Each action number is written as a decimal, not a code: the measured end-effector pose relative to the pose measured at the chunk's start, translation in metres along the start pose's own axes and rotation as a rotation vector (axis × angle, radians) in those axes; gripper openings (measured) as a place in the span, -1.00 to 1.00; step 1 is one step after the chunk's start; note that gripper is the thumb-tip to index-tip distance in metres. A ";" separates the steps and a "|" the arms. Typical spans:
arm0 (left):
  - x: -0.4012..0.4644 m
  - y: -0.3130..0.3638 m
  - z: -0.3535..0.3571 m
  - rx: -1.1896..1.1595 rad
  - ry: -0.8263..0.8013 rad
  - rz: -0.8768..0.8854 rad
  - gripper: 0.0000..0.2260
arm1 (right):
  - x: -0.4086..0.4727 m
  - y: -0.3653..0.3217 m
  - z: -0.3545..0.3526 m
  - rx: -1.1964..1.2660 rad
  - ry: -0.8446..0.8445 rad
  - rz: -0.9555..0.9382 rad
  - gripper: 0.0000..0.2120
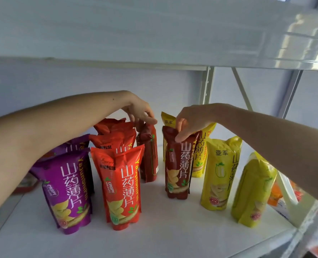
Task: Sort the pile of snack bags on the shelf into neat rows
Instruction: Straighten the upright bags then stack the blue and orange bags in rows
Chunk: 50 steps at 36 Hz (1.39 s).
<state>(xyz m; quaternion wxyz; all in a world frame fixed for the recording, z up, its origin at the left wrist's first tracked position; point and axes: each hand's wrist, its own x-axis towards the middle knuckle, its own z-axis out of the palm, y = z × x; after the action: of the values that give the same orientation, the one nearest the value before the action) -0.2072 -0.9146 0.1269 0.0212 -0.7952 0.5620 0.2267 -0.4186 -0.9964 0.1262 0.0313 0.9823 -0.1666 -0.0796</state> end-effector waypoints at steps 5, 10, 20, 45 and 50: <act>-0.009 0.001 0.000 -0.052 -0.061 0.035 -0.57 | -0.002 -0.001 0.007 0.011 -0.093 0.010 -0.44; -0.005 0.002 0.003 0.119 0.039 -0.002 -0.61 | -0.003 -0.004 0.010 0.036 -0.084 -0.008 -0.51; -0.001 0.007 0.014 0.207 0.175 0.172 -0.73 | -0.008 0.000 0.011 0.104 -0.056 -0.048 -0.52; 0.002 0.003 0.025 0.239 0.295 0.142 -0.67 | 0.007 -0.026 0.016 0.261 -0.005 -0.198 -0.59; -0.002 0.006 0.026 0.218 0.273 0.156 -0.63 | 0.001 -0.032 0.018 0.245 -0.029 -0.215 -0.57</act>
<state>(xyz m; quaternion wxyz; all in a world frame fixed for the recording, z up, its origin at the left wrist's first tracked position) -0.2220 -0.9074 0.1056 0.0130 -0.7655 0.6409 0.0554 -0.4105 -0.9675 0.1053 -0.0999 0.9897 -0.0695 -0.0758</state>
